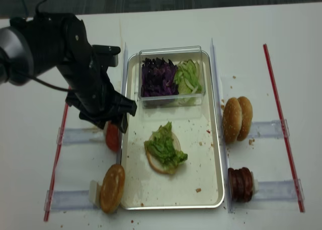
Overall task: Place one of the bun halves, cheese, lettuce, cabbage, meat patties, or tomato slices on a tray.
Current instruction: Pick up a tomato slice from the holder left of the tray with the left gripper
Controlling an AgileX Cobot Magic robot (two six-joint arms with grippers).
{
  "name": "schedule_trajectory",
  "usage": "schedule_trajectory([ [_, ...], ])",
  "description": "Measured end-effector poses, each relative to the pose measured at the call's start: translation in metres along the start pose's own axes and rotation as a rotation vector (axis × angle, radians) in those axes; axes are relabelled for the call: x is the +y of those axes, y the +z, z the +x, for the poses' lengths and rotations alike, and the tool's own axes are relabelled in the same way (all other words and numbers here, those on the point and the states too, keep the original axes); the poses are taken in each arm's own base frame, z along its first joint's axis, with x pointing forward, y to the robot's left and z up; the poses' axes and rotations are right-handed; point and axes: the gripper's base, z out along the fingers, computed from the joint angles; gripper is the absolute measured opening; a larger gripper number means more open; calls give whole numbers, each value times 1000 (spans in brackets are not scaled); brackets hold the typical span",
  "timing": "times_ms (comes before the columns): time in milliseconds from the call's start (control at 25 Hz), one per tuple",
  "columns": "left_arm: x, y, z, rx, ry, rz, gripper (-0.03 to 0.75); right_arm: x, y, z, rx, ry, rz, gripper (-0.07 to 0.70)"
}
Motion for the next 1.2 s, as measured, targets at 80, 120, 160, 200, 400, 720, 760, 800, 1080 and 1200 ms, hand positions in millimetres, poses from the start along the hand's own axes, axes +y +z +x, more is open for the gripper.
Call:
schedule_trajectory([
  [80, 0, 2, -5, 0, 0, 0, 459, 0, 0, 0, 0, 0, 0, 631],
  [120, -1, 2, -7, -5, 0, 1, 457, 0, 0, 0, 0, 0, 0, 632],
  [160, -1, 2, -10, -5, 3, 1, 454, 0, 0, 0, 0, 0, 0, 632],
  [200, -1, 3, -12, -3, 3, 1, 453, 0, 0, 0, 0, 0, 0, 632],
  [400, -2, 7, -19, 14, 14, 0, 452, 0, 0, 0, 0, 0, 0, 631],
  [720, 0, 23, -23, 59, 14, -6, 452, 0, 0, 0, 0, 0, 0, 632],
  [760, 0, 25, -23, 65, 13, -6, 452, 0, 0, 0, 0, 0, 0, 632],
  [800, 0, 26, -23, 67, 12, -5, 452, 0, 0, 0, 0, 0, 0, 631],
  [1080, -1, 23, -27, 53, 16, -3, 400, 0, 0, 0, 0, 0, 0, 632],
  [1200, -2, 22, -27, 51, 17, -3, 375, 0, 0, 0, 0, 0, 0, 632],
])
